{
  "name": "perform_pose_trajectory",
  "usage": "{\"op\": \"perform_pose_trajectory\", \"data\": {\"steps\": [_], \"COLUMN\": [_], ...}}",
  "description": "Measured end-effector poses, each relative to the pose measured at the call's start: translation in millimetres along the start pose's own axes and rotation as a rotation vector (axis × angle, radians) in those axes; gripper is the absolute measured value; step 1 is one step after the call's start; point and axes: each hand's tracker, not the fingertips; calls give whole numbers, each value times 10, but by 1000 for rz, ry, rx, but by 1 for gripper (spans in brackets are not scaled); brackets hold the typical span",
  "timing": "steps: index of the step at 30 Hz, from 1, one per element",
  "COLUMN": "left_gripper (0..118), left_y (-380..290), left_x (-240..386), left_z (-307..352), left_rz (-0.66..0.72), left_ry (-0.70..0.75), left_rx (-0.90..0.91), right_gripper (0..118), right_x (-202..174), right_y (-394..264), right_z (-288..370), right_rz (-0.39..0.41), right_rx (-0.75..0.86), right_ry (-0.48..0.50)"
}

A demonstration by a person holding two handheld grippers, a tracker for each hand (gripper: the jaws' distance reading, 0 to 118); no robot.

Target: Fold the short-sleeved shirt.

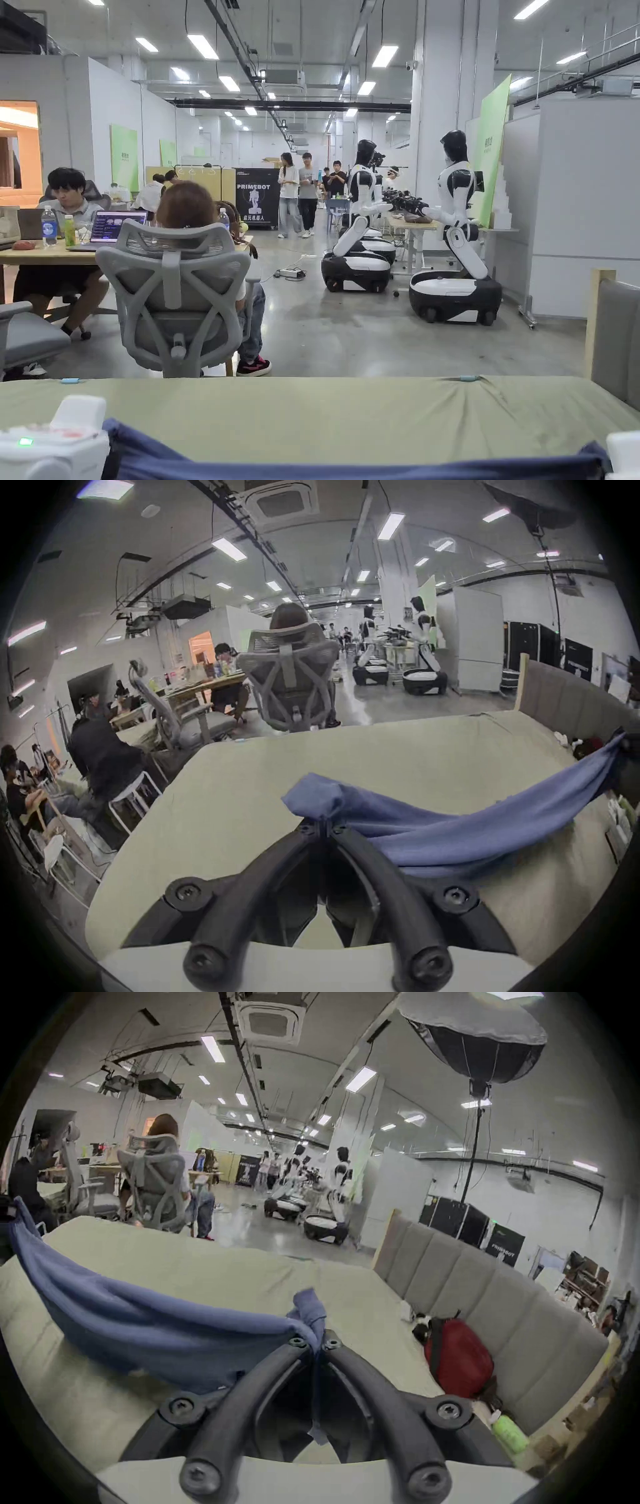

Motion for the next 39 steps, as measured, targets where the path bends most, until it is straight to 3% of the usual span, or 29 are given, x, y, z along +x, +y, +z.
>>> {"op": "perform_pose_trajectory", "data": {"steps": [4,7,10,12,13,14,15,16,17,18,19,24,26,27,28,30,31,33,36,39], "left_gripper": [0,0,0,1,7,24,54,94,104,102,101,98,82,82,77,18,0,0,0,0], "left_y": [-755,-1456,-2097,-2328,-2410,-2414,-2367,-2292,-2175,-2028,-1857,-1270,-1323,-1343,-1362,-1407,-1426,-1431,-1420,-1383], "left_x": [5,-98,-196,-197,-214,-209,-187,-147,-54,69,220,1029,1275,1357,1423,1510,1520,1465,1205,742], "left_z": [346,386,365,395,385,411,456,492,540,633,725,1036,1118,1157,1186,1246,1251,1279,1174,795], "left_rz": [-28,39,115,105,108,113,101,70,25,-13,-33,48,46,45,40,29,22,23,43,-1], "left_ry": [-29,-34,-45,-43,-47,-43,-14,12,25,-3,-31,-131,-161,-161,-163,-142,-129,-171,-153,-110], "left_rx": [-63,-173,-276,-261,-260,-250,-214,-173,-135,-74,-7,84,123,137,136,143,147,128,67,-133], "right_gripper": [1,1,1,1,2,7,22,65,97,117,118,116,97,89,89,10,0,0,0,0], "right_x": [-63,-168,-238,-259,-251,-249,-253,-283,-333,-391,-498,-1349,-1597,-1665,-1760,-1895,-1895,-1892,-1928,-1954], "right_y": [-705,-1367,-1966,-2159,-2180,-2150,-2055,-1918,-1747,-1589,-1369,-585,-540,-521,-517,-536,-533,-513,-514,-532], "right_z": [359,533,606,665,694,710,742,792,852,906,966,1335,1475,1508,1547,1599,1635,1631,1637,1625], "right_rz": [12,9,-49,-98,-111,-108,-105,-109,-130,-156,-193,-149,-151,-147,-127,-61,-56,-105,-78,-74], "right_rx": [-72,-171,-298,-299,-288,-291,-288,-265,-222,-187,-126,50,77,72,77,125,143,105,110,94], "right_ry": [38,82,102,122,156,165,170,167,171,191,243,355,363,358,344,269,267,367,342,370]}}
